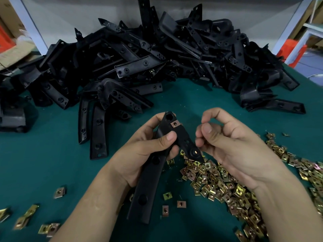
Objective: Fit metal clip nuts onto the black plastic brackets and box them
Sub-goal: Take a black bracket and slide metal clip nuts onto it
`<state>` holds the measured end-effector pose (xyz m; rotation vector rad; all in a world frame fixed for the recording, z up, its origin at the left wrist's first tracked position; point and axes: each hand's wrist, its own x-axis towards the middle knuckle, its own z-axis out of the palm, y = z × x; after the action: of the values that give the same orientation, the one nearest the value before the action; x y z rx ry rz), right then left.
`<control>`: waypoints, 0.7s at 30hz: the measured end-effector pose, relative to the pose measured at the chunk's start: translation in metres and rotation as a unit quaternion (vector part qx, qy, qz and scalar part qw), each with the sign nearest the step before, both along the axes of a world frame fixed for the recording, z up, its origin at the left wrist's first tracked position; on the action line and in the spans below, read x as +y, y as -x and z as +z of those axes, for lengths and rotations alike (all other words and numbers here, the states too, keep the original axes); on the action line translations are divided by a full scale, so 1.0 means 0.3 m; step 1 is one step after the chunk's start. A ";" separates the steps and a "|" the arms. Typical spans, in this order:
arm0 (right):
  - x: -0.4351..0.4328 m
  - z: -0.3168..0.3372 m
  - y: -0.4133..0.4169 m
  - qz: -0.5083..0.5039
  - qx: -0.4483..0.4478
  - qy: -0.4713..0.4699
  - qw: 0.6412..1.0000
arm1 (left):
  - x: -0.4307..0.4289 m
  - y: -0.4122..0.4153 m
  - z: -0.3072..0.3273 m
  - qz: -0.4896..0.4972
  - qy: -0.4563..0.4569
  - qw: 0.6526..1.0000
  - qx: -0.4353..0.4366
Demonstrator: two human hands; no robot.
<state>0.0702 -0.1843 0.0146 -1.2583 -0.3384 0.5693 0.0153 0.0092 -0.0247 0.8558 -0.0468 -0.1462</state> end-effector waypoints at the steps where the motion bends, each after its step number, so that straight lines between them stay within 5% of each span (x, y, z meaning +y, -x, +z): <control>1: -0.002 0.000 -0.001 -0.003 -0.006 0.009 1.000 | 0.000 -0.001 -0.002 0.000 -0.006 1.000 -0.005; 7: 0.006 0.001 0.008 -0.008 -0.021 0.075 0.997 | 0.003 -0.002 -0.009 -0.013 -0.012 0.999 -0.051; 21: 0.018 0.017 0.021 -0.002 0.065 0.031 0.997 | 0.010 -0.007 -0.019 -0.013 0.000 0.999 -0.053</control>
<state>0.0640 -0.1787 0.0196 -1.2741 -0.2106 0.6596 0.0173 0.0122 -0.0304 0.8620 -0.1565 -0.1251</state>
